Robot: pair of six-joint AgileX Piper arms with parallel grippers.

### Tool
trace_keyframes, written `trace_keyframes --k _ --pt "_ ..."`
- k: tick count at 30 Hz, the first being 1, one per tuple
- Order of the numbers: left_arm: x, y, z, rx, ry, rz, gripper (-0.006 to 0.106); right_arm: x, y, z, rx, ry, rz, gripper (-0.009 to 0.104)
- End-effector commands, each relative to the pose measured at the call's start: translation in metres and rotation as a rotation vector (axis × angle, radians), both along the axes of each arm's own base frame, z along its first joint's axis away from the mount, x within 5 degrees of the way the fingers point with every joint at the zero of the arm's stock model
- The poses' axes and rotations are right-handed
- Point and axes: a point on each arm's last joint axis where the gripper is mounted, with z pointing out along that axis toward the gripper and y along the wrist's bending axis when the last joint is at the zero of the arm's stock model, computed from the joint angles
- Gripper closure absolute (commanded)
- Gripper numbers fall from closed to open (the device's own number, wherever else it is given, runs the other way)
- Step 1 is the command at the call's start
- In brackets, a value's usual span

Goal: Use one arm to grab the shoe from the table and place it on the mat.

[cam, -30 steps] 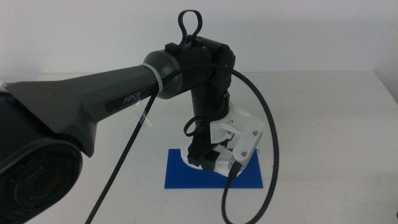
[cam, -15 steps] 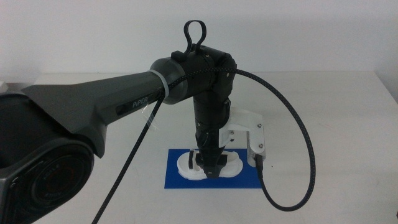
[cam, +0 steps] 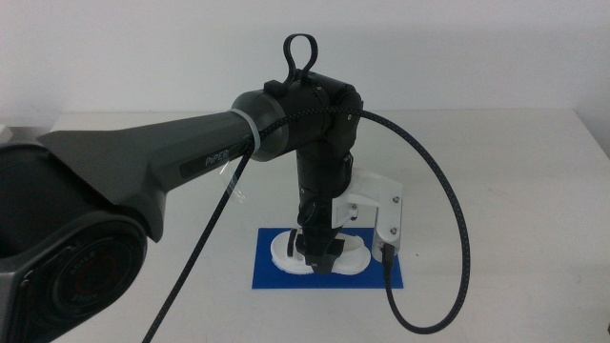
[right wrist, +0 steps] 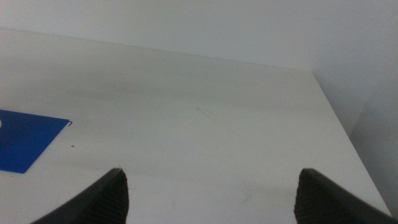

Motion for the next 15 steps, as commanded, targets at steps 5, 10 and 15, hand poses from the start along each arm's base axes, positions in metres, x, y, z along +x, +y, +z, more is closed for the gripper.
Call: trace_keyframes --k 5,10,15 --pt "-0.0011 -0.0018 0.0248 -0.053 -0.038 0.052 0.092 0.0012 -0.0001 0.0046 -0.018 -0.066 0.001 0.017" --pt "0.0001 -0.0034 0.0235 -0.063 -0.048 0.053 0.067 0.0012 -0.0001 0.0046 -0.018 -0.066 0.001 0.017" --pt "0.0014 -0.0041 0.0237 -0.071 -0.061 0.064 0.034 0.0012 -0.0001 0.0046 -0.018 -0.066 0.001 0.017"
